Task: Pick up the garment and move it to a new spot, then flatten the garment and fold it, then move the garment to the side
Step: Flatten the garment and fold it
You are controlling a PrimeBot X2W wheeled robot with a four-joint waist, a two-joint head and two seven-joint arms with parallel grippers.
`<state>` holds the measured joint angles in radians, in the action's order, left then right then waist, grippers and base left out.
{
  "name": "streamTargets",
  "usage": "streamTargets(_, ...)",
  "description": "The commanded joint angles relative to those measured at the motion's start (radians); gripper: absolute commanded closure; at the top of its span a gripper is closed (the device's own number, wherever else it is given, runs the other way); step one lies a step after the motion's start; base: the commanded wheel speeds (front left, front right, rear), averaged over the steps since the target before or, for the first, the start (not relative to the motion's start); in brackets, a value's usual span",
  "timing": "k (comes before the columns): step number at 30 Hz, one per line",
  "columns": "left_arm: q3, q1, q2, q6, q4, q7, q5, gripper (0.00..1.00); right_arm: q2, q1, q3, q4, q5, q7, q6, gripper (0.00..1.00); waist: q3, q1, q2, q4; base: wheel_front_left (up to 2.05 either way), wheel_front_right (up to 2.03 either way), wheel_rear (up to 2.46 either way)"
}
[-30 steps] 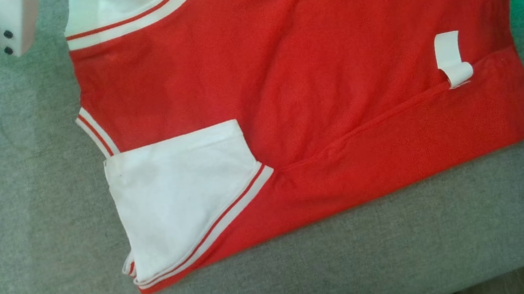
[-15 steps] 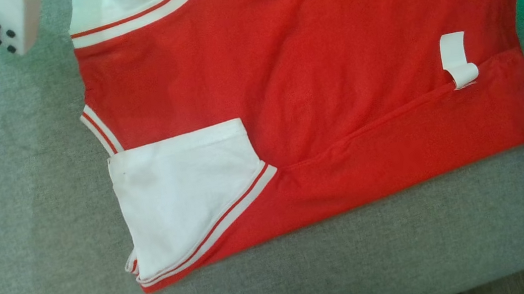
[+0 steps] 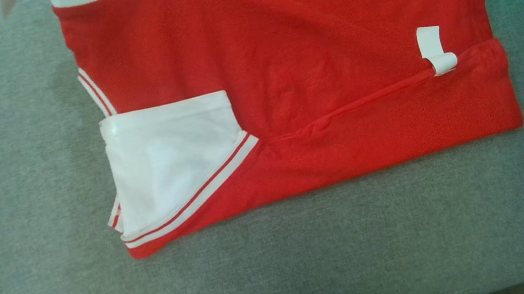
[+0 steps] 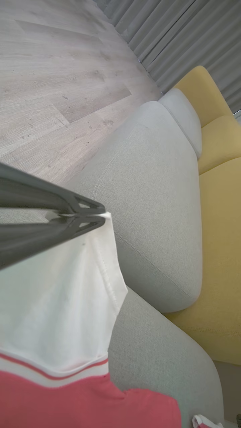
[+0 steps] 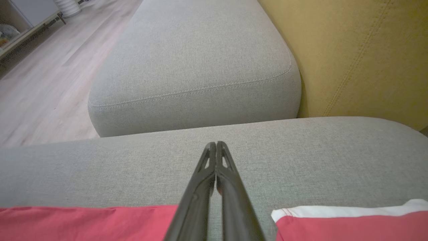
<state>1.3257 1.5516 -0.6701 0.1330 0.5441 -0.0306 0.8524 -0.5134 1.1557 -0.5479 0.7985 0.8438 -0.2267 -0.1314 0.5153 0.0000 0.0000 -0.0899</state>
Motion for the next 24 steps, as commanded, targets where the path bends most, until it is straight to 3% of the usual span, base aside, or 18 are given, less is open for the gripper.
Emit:
streamTargets(1, -0.046, 0.040, -0.024, -0.002, -0.006, 0.008, -0.001, 1.00, -0.020, -0.030, 0.010, -0.022, 0.023, 0.009, 0.001, 1.00, -0.016, 0.0000, 0.0000, 0.012, 0.00, 0.00, 0.00)
streamTargets(7, -0.045, 0.003, -0.026, -0.002, -0.035, -0.010, -0.006, 1.00, -0.048, -0.064, -0.014, -0.026, 0.053, -0.064, 0.001, 1.00, -0.015, 0.0000, 0.0000, 0.034, 0.00, 0.00, 0.00)
streamTargets(8, -0.045, 0.005, -0.025, -0.002, -0.037, -0.010, -0.005, 1.00, -0.052, -0.064, -0.021, -0.031, 0.052, -0.074, 0.001, 0.55, -0.009, 0.0000, 0.0000, 0.036, 0.00, 0.00, 0.00)
streamTargets(9, -0.045, 0.007, -0.022, -0.002, -0.037, -0.009, -0.005, 1.00, -0.055, -0.062, -0.028, -0.033, 0.046, -0.078, 0.001, 0.00, -0.004, 0.0000, 0.0000, 0.038, 0.00, 0.00, 0.00)
streamTargets(24, -0.045, 0.007, -0.001, -0.002, -0.066, -0.026, -0.020, 1.00, -0.034, -0.011, -0.141, 0.026, -0.030, -0.133, 0.001, 0.00, 0.030, 0.0000, 0.0000, 0.070, 0.00, 0.00, 0.00)
